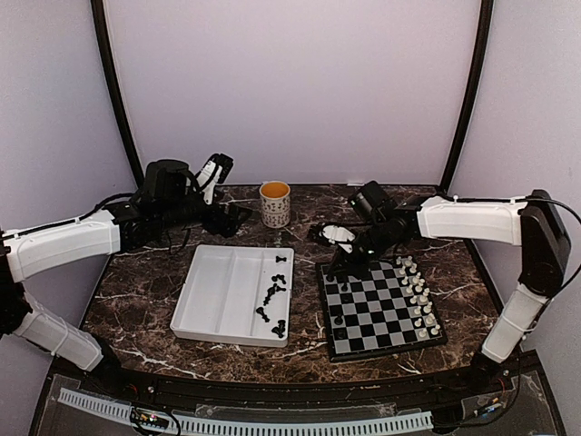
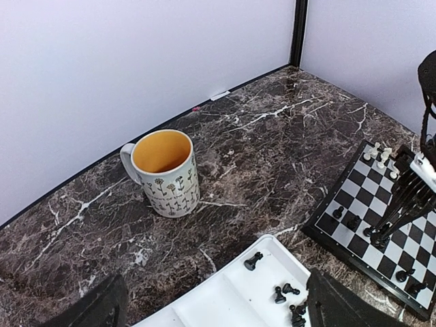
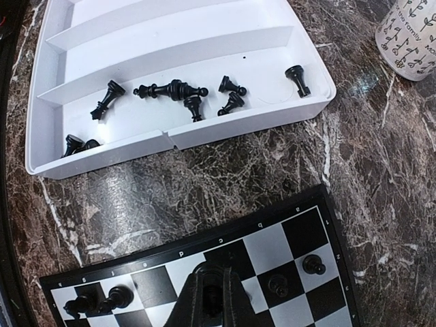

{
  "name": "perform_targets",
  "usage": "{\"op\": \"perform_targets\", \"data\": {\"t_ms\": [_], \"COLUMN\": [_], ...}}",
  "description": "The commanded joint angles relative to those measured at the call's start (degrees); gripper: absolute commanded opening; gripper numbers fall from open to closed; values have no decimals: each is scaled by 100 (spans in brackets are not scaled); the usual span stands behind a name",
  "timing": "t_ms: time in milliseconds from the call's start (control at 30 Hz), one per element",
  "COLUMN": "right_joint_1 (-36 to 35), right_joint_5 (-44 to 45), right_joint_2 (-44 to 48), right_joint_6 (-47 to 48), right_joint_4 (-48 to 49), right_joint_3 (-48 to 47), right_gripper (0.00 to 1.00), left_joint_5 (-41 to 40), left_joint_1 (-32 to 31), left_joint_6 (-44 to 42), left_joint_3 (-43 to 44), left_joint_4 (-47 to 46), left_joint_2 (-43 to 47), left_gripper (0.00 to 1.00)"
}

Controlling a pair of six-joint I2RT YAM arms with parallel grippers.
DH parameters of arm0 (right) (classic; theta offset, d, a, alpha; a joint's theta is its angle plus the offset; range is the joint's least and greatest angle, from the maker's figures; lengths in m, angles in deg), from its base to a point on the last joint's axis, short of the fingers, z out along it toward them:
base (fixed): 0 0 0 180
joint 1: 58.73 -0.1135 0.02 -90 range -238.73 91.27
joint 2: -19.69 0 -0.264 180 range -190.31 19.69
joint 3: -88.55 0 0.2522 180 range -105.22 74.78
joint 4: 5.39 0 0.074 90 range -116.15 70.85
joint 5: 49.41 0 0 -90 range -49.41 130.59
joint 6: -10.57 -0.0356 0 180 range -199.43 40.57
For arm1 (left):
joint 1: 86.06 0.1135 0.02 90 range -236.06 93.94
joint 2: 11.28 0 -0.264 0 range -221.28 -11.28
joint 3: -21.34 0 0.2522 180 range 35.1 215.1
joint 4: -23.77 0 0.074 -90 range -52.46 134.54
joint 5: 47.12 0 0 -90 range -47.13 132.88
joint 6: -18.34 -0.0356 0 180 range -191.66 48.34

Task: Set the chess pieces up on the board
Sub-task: Place the bishop on f8.

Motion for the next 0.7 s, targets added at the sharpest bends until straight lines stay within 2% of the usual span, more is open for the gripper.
{"op": "perform_targets", "data": {"t_ms": [0, 300, 667], "right_joint_1": [-159, -291, -309], "right_joint_5": [266, 784, 819], "right_joint_2": [-223, -532, -649], "right_joint_6": [76, 81, 116], "right_joint_4": [328, 301, 181], "right_joint_3": [66, 33, 29], "right_gripper": [5, 6, 7], "left_joint_5": [184, 219, 196], "left_joint_1": [44, 54, 54], "left_joint_6": [135, 81, 18], "left_joint_3": [-58, -23, 13], "left_joint_4": [-184, -127, -14], "left_joint_2": [40, 10, 4], "left_gripper": [93, 92, 91]}}
